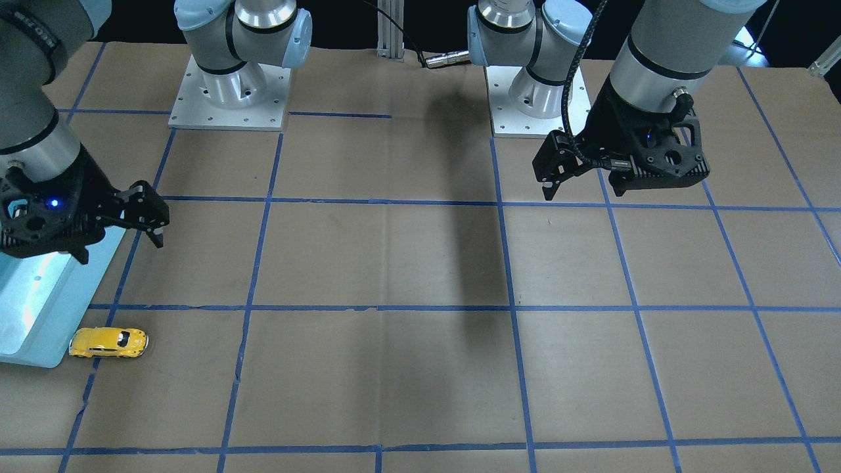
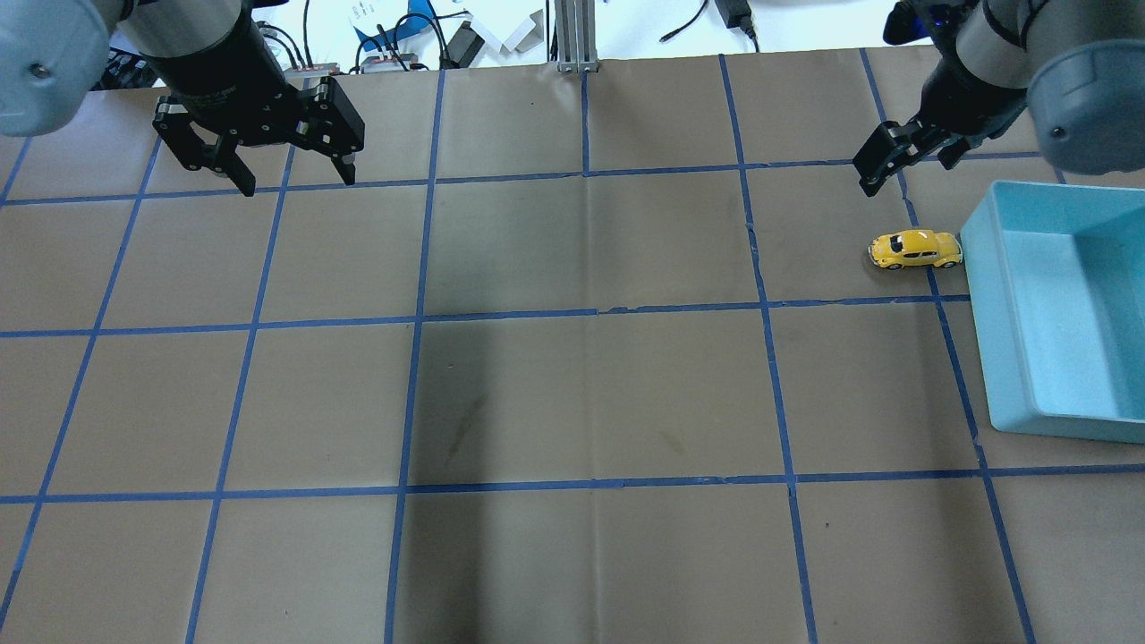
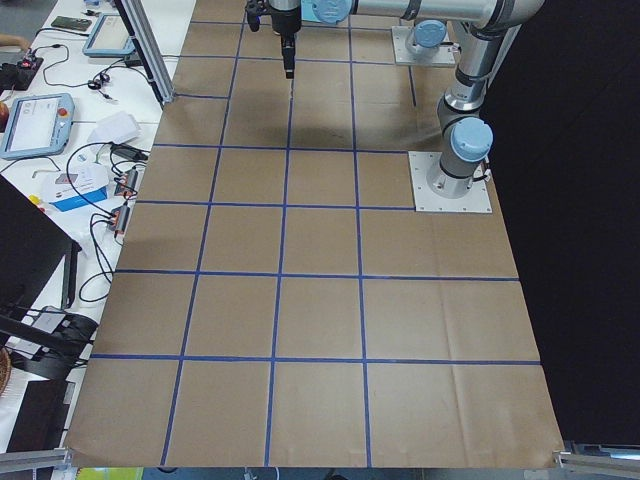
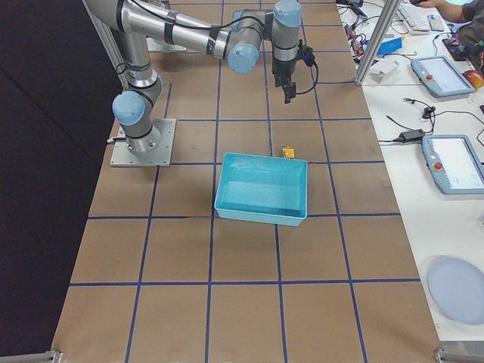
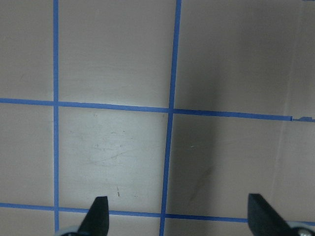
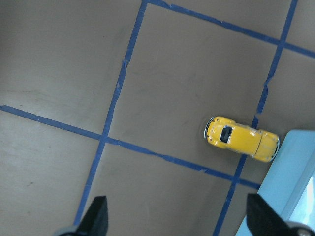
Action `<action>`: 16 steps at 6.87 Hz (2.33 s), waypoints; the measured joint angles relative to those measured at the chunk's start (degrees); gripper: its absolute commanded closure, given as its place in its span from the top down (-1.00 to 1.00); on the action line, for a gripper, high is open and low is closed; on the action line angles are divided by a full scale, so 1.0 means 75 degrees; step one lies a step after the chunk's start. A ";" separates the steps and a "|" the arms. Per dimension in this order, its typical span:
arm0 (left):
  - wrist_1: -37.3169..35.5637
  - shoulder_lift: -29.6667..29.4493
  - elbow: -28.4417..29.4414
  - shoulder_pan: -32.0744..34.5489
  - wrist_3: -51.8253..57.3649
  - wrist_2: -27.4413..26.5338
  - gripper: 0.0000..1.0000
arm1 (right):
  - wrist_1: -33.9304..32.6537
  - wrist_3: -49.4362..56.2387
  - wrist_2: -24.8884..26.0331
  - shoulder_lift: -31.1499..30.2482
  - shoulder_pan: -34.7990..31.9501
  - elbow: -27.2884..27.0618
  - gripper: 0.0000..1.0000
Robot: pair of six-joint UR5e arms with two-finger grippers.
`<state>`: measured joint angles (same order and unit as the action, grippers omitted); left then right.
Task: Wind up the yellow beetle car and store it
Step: 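Lower the right gripper over the car beside the blue bin, then close the right gripper on the car and lift it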
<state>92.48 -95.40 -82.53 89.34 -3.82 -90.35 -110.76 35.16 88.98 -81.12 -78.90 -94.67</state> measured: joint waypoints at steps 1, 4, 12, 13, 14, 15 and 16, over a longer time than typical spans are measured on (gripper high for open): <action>0.0005 0.0002 0.0000 -0.0003 0.0028 0.0000 1.00 | -0.0376 0.1005 0.0022 0.0192 0.0044 -0.0011 1.00; 0.0014 0.0012 -0.0008 -0.0010 0.0097 -0.0020 1.00 | -0.0639 0.3703 -0.0071 0.0900 0.0712 -0.0027 1.00; 0.0011 0.0016 -0.0011 -0.0044 0.0322 -0.0009 1.00 | -0.2690 0.7342 -0.1045 0.2306 0.1388 -0.0768 1.00; 0.0010 0.0019 -0.0012 -0.0049 0.0322 -0.0011 1.00 | -0.2722 0.7573 -0.1050 0.2361 0.1497 -0.0823 1.00; 0.0010 0.0022 -0.0011 -0.0051 0.0322 -0.0012 1.00 | -0.2727 0.7794 -0.1055 0.2377 0.1550 -0.0871 1.00; 0.0010 0.0022 -0.0012 -0.0052 0.0322 -0.0014 1.00 | -0.2726 0.7986 -0.1068 0.2385 0.1589 -0.0896 1.00; 0.0009 0.0025 -0.0011 -0.0052 0.0322 -0.0022 1.00 | -0.2723 0.8155 -0.1099 0.2405 0.1649 -0.0933 1.00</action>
<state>92.55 -95.21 -82.62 88.95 -1.41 -90.52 -131.18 96.33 80.74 -63.08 -66.53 -101.67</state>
